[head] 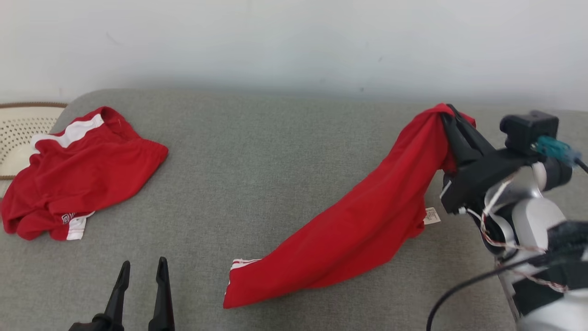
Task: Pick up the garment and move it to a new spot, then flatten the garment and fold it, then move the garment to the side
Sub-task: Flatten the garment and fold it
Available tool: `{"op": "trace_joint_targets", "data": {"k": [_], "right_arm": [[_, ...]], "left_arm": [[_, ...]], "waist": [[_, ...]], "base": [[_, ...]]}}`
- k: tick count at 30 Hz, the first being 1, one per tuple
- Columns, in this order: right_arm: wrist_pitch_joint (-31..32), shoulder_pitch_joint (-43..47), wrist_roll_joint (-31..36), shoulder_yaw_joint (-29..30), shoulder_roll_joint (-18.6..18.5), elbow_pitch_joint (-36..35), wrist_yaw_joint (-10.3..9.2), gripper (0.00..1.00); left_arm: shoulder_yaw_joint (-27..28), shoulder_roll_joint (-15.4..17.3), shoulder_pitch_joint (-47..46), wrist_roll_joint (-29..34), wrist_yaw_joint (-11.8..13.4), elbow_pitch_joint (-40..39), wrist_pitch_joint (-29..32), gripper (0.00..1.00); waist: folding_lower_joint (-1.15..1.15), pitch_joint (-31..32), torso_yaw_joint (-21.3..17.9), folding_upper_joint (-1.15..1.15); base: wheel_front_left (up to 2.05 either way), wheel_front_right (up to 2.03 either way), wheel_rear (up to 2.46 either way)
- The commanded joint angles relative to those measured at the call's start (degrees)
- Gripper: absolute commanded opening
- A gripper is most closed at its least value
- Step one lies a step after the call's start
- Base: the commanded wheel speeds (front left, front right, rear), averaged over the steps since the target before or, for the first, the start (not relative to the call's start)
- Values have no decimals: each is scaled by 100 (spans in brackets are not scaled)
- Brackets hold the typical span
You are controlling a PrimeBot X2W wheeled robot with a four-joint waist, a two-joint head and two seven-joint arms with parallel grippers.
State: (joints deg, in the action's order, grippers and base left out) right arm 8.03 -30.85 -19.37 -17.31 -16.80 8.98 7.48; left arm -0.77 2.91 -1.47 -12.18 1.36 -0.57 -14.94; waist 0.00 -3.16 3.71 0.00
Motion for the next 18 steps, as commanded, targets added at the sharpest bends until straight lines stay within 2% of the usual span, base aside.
{"op": "trace_joint_targets", "data": {"k": [1, 7, 8, 9, 10, 18], "right_arm": [[-79, -217, 30, -79, 13, 238, 3, 0], [-426, -1238, -14, -389, 74, 1911, 3, 0], [-523, -1382, 20, -473, 91, 2184, 3, 16], [-690, -1540, 47, -511, 103, 2421, 3, 73], [-814, -1661, 83, -558, 111, 2662, 3, 100], [-1640, -2125, -133, -995, 273, 3960, 3, 100]], "left_arm": [[-22, -2, -77, -55, 17, 21, -35, 100], [-236, 0, -245, -118, 12, 107, -35, 100], [-263, -1, -262, -135, 20, 136, -35, 100], [-305, -2, -289, -141, 24, 160, -34, 100], [-340, -1, -325, -143, 25, 174, -35, 100], [-313, -2, -291, -169, 47, 283, -34, 100]], "waist": [[0, -90, 81, 0], [0, -279, 313, 0], [0, -297, 352, 0], [0, -316, 396, 0], [0, -329, 436, 0], [0, -273, 453, 0]], "base": [[0, 0, 0], [0, 0, 0], [0, 0, 0], [0, 0, 0], [0, 0, 0], [0, 0, 0]]}}
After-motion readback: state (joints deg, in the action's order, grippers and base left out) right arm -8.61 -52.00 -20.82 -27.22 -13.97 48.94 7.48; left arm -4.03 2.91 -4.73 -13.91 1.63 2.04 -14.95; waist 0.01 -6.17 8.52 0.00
